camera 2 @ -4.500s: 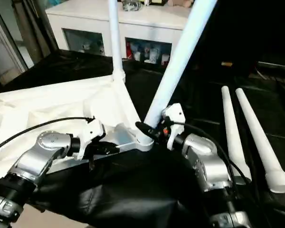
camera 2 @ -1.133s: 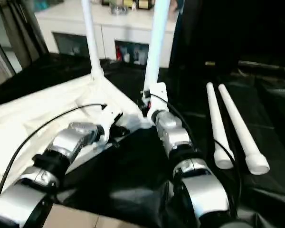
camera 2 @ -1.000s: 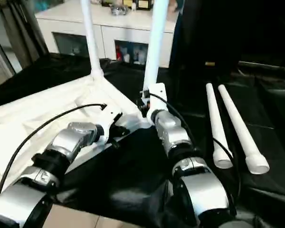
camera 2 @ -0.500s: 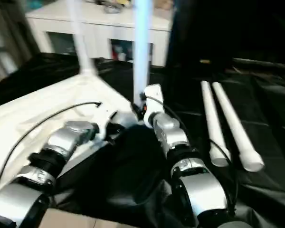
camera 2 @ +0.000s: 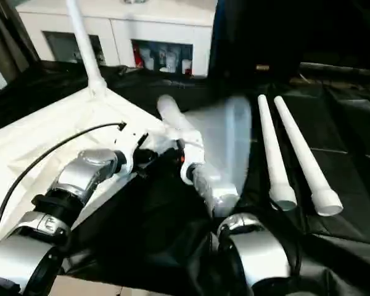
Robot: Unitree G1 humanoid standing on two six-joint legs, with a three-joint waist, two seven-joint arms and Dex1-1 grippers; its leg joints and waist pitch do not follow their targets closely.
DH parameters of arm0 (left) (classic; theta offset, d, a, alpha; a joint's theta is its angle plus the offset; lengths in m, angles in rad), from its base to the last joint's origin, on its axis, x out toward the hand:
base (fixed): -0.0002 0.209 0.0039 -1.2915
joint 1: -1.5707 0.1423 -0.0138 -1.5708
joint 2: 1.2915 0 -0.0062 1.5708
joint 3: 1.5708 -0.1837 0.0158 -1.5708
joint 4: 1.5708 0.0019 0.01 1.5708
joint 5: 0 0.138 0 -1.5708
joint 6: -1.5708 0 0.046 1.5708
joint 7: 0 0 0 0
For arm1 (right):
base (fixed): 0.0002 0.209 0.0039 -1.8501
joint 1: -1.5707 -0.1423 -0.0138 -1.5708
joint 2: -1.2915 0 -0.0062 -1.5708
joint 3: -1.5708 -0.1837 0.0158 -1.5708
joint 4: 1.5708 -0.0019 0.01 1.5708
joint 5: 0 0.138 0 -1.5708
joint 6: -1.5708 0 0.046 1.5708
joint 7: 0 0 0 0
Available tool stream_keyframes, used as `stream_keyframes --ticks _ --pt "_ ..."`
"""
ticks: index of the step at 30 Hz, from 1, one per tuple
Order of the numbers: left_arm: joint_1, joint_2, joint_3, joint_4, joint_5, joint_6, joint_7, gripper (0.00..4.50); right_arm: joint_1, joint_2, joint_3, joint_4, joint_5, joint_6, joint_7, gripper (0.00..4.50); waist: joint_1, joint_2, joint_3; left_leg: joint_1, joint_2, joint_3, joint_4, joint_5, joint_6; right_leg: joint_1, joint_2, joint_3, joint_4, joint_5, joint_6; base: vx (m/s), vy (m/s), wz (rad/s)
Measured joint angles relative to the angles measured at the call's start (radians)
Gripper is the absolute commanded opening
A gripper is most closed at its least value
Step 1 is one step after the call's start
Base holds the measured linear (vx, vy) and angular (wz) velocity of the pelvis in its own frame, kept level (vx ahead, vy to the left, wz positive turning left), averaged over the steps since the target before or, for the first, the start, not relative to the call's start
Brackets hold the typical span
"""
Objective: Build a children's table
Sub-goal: Insert table leg to table base
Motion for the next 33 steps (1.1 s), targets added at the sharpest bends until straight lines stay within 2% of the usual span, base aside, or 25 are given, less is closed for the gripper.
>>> stream_keyframes --ticks 1,5,11,19,27,31,33 --pt "0.0 0.0 0.0 0.0 0.002 0.0 0.0 0.0 0.0 0.0 -0.002 0.001 0.0 -0.001 0.0 2.21 0.0 0.0 0.0 0.0 0.0 0.0 0.001 0.0 0.0 0.0 0.0 0.0 0.001 0.0 0.0 0.0 0.0 0.0" --pt "0.001 -0.001 -0.001 0.001 0.009 -0.003 0.0 0.0 0.002 -0.002 -0.007 0.007 0.0 -0.006 0.0 2.08 0.0 0.0 0.001 0.0 0.001 0.001 0.004 0.0 0.0 0.0 0.0 0.0 0.002 0.0 0.0 0.0 0.0 0.0" --pt "0.002 -0.001 -0.003 0.001 0.009 -0.01 -0.002 0.0 0.015 -0.009 -0.007 0.0 -0.002 -0.019 -0.003 1.4 0.001 0.0 0.001 0.0 0.001 0.001 0.005 0.0 0.0 0.0 0.0 0.0 0.003 0.0 0.0 0.0 0.0 0.0" --pt "0.02 0.003 -0.016 -0.024 0.015 -0.021 -0.023 0.0 0.018 -0.045 -0.014 -0.009 -0.005 -0.018 -0.034 1.4 0.007 0.001 0.002 -0.001 0.001 0.001 0.007 0.0 0.0 0.0 0.0 0.0 0.005 0.0 0.0 0.0 0.0 0.0" --pt "0.035 0.022 -0.023 -0.04 0.017 -0.038 -0.044 0.0 0.048 -0.092 -0.01 -0.109 -0.007 0.06 -0.021 2.05 0.008 0.003 0.003 -0.001 0.002 0.001 0.008 0.0 0.0 0.0 0.0 0.0 0.006 0.0 0.0 0.0 0.0 0.0" --pt "0.052 0.037 -0.033 -0.063 0.018 -0.05 -0.061 0.0 0.109 -0.127 0.006 -0.22 -0.007 0.131 0.01 2.44 0.01 0.003 0.003 -0.001 0.002 0.0 0.009 0.0 0.001 0.0 0.0 0.0 0.006 0.0 0.0 0.0 0.0 0.0" --pt "0.058 0.048 -0.04 -0.071 0.018 -0.056 -0.072 0.0 0.154 -0.155 0.023 -0.31 -0.009 0.18 0.031 2.5 0.012 0.003 0.003 -0.001 0.002 0.0 0.009 0.0 0.001 0.0 0.0 0.0 0.006 0.0 0.0 0.0 0.0 0.0"
